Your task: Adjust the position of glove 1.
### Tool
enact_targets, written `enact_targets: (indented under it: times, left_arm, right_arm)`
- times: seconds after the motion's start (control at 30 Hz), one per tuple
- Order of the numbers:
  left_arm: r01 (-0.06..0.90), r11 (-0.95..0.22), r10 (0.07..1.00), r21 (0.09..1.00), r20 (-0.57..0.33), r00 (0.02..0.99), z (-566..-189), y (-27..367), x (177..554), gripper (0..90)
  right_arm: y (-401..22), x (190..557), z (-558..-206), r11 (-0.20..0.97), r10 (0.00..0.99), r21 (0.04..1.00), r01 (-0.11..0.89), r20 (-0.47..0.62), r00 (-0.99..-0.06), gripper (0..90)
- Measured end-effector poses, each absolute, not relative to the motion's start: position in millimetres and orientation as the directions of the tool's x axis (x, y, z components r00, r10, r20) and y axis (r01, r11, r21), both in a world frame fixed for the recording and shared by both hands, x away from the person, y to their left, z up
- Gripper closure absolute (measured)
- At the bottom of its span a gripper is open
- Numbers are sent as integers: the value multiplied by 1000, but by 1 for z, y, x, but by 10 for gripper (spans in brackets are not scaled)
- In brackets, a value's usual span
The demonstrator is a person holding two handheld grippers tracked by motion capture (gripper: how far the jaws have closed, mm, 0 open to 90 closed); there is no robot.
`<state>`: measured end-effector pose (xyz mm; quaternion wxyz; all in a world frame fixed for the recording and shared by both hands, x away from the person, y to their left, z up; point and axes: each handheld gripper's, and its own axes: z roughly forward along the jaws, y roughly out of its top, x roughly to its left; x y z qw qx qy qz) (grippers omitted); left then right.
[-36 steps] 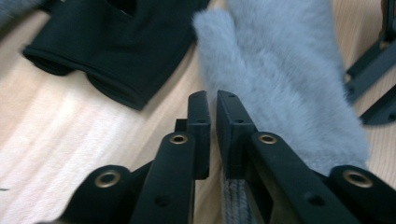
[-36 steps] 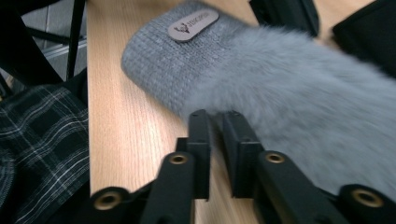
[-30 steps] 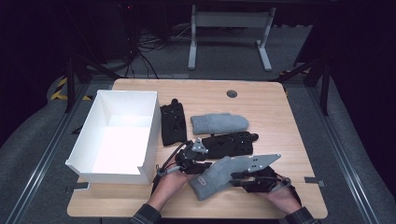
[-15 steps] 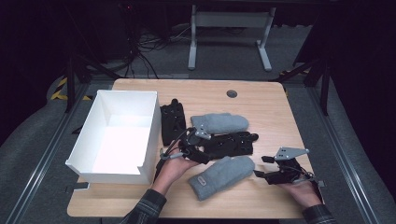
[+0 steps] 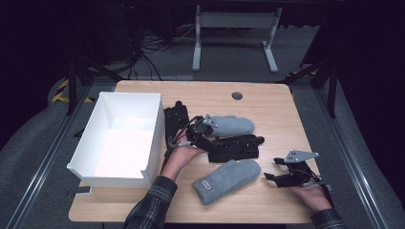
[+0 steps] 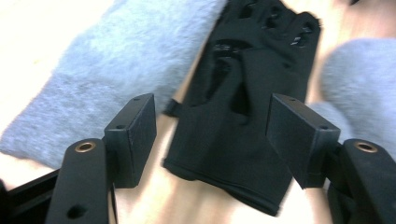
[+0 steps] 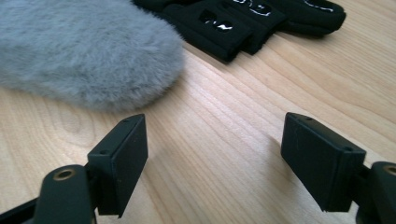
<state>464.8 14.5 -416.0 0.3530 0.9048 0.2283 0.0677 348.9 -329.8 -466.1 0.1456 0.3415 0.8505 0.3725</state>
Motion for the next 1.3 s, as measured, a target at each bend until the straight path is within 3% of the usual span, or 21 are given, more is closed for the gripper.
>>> enact_targets:
  times: [0.63, 0.8, 0.9, 1.1, 1.3]
  left_arm:
    - [360, -706, 429, 610, -36, 902, -434, -8, 519, 356]
    - [331, -739, 432, 587, 34, 901, -437, -9, 519, 494]
    - [327, -744, 450, 582, 76, 890, -439, -11, 517, 623]
    - [371, -716, 473, 592, 20, 881, -440, -9, 519, 811]
    - [457, -641, 527, 617, -80, 846, -439, -4, 522, 850]
  right_arm:
    - [-329, 348, -469, 495, 695, 742, 453, -24, -719, 230]
    - [-329, 348, -469, 493, 696, 743, 454, -22, -718, 233]
    - [-329, 348, -469, 493, 695, 743, 453, -23, -718, 234]
    - [-329, 348, -469, 490, 696, 744, 455, -20, -717, 239]
    - [-329, 348, -469, 490, 697, 744, 455, -21, -717, 242]
